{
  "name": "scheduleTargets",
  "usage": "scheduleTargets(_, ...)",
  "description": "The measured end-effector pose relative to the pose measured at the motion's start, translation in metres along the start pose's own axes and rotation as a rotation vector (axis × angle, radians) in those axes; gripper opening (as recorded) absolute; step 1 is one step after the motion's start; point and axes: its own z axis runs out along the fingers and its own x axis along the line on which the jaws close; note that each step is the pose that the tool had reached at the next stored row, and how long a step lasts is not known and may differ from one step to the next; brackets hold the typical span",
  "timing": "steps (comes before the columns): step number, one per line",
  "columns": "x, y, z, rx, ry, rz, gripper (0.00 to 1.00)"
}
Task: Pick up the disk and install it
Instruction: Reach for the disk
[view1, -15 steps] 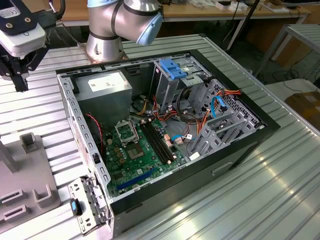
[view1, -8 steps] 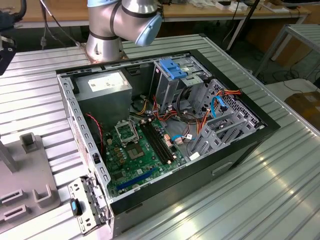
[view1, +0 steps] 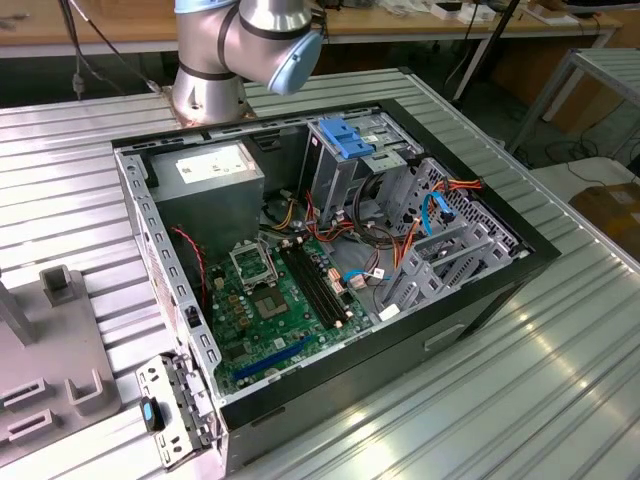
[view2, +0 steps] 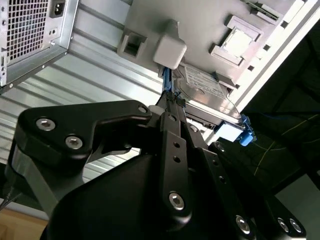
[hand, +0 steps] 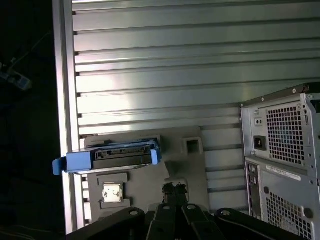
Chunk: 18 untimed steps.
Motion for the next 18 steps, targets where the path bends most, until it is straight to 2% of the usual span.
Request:
scheduleTargets(3,0.0234,-0.0017,-0.0007,0.0001,0.0001,0.0,0.11)
scheduleTargets(4,0.026,-0.002,-0.0008,0.0002,0.0002,0.0,0.11)
scheduleTargets(8,0.0266,-0.002,-0.0007,0.0,0.0,0.0,0.11)
scheduleTargets(12,0.0459,-0.0034,-0.0011,0.0001,0.0002,0.0,0.11)
scheduleTargets(16,0.0548,-0.0041,-0.0012,0.0001,0.0001,0.0,0.11)
scheduleTargets(18,0.0665,-0.005,-0.0015,0.0001,0.0002,0.0,0.11)
